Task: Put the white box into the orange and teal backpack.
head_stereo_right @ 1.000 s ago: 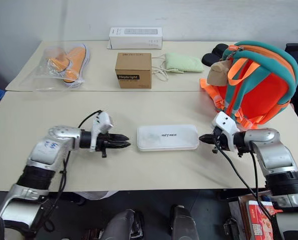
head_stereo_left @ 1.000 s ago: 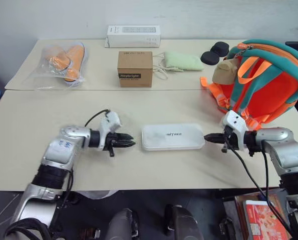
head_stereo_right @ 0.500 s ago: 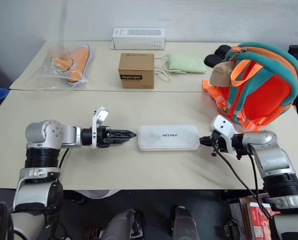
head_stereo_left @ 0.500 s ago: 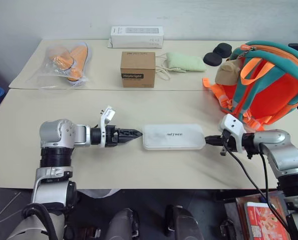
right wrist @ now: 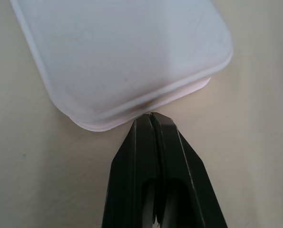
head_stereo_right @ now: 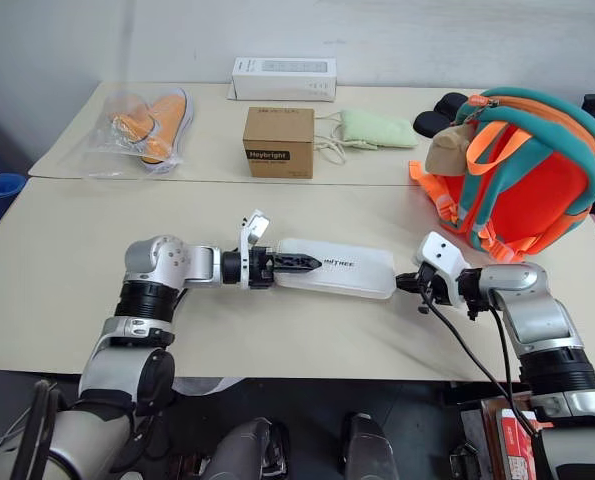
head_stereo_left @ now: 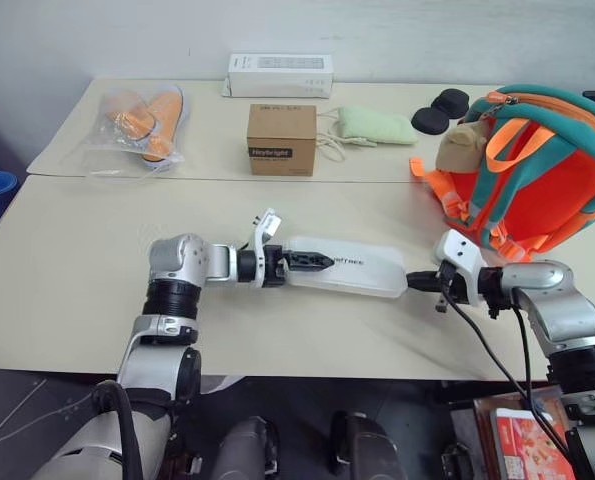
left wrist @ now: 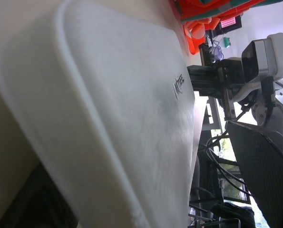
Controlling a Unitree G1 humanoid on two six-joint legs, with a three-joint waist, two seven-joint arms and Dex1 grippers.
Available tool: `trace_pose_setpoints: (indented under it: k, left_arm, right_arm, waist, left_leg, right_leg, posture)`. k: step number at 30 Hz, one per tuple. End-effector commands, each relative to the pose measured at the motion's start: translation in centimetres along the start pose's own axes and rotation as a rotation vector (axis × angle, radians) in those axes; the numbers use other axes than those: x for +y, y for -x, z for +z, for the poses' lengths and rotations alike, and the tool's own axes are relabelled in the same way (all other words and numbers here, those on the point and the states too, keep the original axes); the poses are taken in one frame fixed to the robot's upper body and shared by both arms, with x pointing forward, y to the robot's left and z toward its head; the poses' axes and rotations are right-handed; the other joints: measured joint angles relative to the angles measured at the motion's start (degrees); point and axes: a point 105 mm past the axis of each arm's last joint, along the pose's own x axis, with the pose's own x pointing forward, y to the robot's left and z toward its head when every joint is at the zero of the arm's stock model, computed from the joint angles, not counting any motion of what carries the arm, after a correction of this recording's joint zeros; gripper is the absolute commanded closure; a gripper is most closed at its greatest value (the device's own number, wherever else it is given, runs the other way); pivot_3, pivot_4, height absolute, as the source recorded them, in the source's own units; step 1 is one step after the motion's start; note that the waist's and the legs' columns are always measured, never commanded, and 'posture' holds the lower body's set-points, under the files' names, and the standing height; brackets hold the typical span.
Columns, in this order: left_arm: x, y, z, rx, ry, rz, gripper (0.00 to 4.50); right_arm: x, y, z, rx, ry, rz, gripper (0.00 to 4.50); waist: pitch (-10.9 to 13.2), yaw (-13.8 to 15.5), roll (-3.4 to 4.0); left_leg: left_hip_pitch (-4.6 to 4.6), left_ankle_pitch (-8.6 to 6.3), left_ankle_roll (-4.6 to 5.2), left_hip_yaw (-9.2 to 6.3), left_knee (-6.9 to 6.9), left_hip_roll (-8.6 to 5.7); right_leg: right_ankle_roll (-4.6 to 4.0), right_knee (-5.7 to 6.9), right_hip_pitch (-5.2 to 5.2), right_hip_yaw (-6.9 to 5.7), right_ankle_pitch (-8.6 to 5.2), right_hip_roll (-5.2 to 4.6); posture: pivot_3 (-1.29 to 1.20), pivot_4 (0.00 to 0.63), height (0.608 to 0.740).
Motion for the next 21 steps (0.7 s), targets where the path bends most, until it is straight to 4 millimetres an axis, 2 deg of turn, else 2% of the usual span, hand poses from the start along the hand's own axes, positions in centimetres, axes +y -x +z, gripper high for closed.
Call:
trace_pose_setpoints:
  k: [1,6,9,13,16,17,18,20,21]
  left_arm:
    - [0.4,-0.4,-0.4,0.018,0.024,0.007,0.91]
    - [0.3,0.5,-0.1,0.005,0.025,-0.003,2.45]
    - [-0.2,1.1,0.1,-0.013,0.017,-0.029,3.08]
    - [-1.3,2.2,0.5,-0.05,-0.007,-0.074,3.13]
    - [-1.8,3.0,1.1,-0.105,-0.036,-0.067,3.13]
    - [-2.0,3.4,1.4,-0.13,-0.04,-0.067,3.13]
    - [-2.4,4.3,2.1,-0.177,-0.044,-0.078,3.13]
    - [-3.1,5.5,2.7,-0.233,-0.049,-0.092,3.13]
    - [-3.4,6.5,3.3,-0.278,-0.061,-0.087,3.15]
  right_arm:
    - [0.0,0.2,-0.2,-0.005,0.009,-0.012,4.5]
    - [0.2,0.3,-0.6,-0.005,0.006,-0.019,4.5]
    - [0.4,0.4,-0.7,-0.013,0.004,-0.031,4.5]
    - [0.0,1.0,-0.3,-0.051,-0.014,-0.106,4.5]
    - [-0.3,2.4,-0.1,-0.085,-0.077,-0.191,4.5]
    - [0.0,3.2,-0.3,-0.095,-0.1,-0.207,4.5]
    - [0.3,4.9,-0.4,-0.127,-0.151,-0.237,4.33]
    - [0.7,7.2,-0.3,-0.167,-0.21,-0.285,3.91]
    - [0.4,9.1,-0.3,-0.198,-0.262,-0.353,3.54]
  waist:
    - [0.0,-0.1,0.0]
    - [0.0,-0.1,-0.03]
    - [0.0,-0.1,-0.03]
    - [0.0,-0.6,-0.03]
    - [0.0,-0.9,-0.04]
    - [0.0,-0.8,-0.04]
    - [0.0,-0.6,-0.03]
    - [0.0,-0.6,-0.03]
    - [0.0,-0.7,-0.03]
  left_leg:
    - [0.0,-0.01,-0.02,0.0,0.0,0.02]
    - [-0.03,0.03,0.06,0.0,0.0,0.11]
    - [-0.03,0.02,0.04,-0.01,0.0,0.1]
    - [-0.04,0.02,0.03,-0.02,-0.01,0.16]
    - [-0.06,0.03,0.05,-0.01,-0.02,0.19]
    - [-0.06,0.04,0.06,-0.01,-0.02,0.2]
    - [-0.07,0.04,0.06,-0.02,-0.02,0.2]
    - [-0.16,0.05,0.06,-0.12,-0.02,0.21]
    - [-0.2,0.04,0.06,-0.14,-0.03,0.22]
  right_leg:
    - [0.0,0.0,-0.01,0.0,0.0,-0.03]
    - [0.0,-0.02,-0.01,-0.02,0.0,0.01]
    - [0.0,-0.11,0.01,-0.02,0.0,0.0]
    - [-0.01,-0.05,-0.01,0.01,0.0,-0.03]
    - [-0.01,0.12,-0.04,0.08,0.0,-0.02]
    - [-0.01,0.12,-0.04,0.11,0.0,0.0]
    - [-0.01,0.12,-0.04,0.12,0.0,-0.01]
    - [-0.03,0.09,-0.06,0.3,-0.02,-0.02]
    - [-0.04,0.05,-0.07,0.33,-0.02,0.0]
  posture:
    - [0.0,0.15,0.74]
    - [0.0,0.15,0.74]
    - [0.0,0.15,0.74]
    - [0.0,0.15,0.74]
    - [0.0,0.15,0.74]
    - [0.0,0.15,0.74]
    - [0.0,0.15,0.74]
    - [0.0,0.15,0.74]
    - [0.0,0.15,0.74]
